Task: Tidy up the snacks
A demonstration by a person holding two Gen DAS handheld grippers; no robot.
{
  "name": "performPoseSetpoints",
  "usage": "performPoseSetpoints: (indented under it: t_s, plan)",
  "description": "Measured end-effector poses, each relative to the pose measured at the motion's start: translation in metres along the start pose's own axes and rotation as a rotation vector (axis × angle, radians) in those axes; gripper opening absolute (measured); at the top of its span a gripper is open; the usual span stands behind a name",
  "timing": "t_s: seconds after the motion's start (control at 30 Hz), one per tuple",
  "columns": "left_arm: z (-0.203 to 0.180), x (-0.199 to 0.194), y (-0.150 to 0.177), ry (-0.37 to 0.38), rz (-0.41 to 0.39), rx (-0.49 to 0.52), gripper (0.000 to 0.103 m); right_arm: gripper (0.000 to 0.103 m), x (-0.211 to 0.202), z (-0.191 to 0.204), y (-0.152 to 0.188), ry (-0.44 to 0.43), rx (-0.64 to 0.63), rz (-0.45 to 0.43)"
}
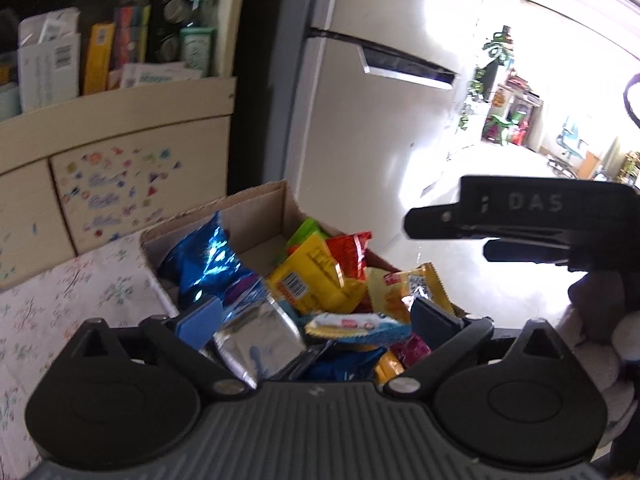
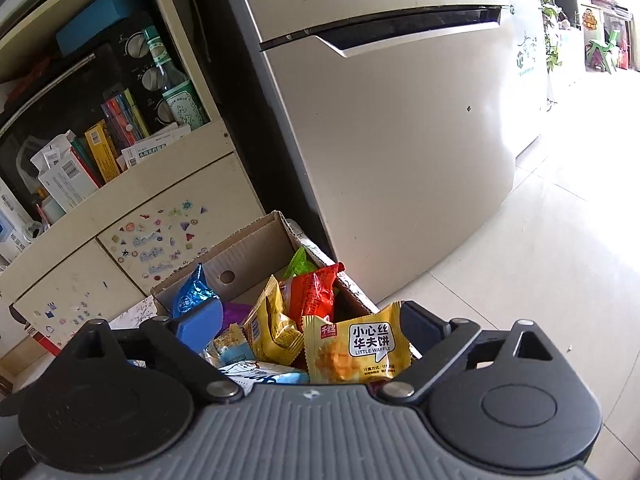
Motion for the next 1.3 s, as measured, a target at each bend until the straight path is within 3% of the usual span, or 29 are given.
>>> performPoseSetpoints:
  t_s: [0.33, 0.83, 1.3]
  plan:
    - [0.031, -0.002, 0.011, -0.173, 0.079, -0.062, 0.102, 0.103, -0.015, 0.0, 0.01, 0.131, -0.069, 0.028]
    - [0.059, 0.0, 0.009, -0.29, 0.137, -0.101, 0.102, 0.103, 0.0, -0.002, 0.036, 0.2, -0.063, 0.159]
    - [0.058, 0.001, 0.005, -0.359, 0.125, -0.064, 0.102, 0.103, 0.013, 0.002, 0.048, 0.254, -0.137, 0.244]
Point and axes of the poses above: each gripper's, at about its wrist camera, not at the fingertips, and x roughly the way its jaws point, z to its left, y to its underside, the point moved 8 cm from there along x, roughly the way its jaws point, and after that the axes turned 15 degrees about -x, right-handed, at the moved point
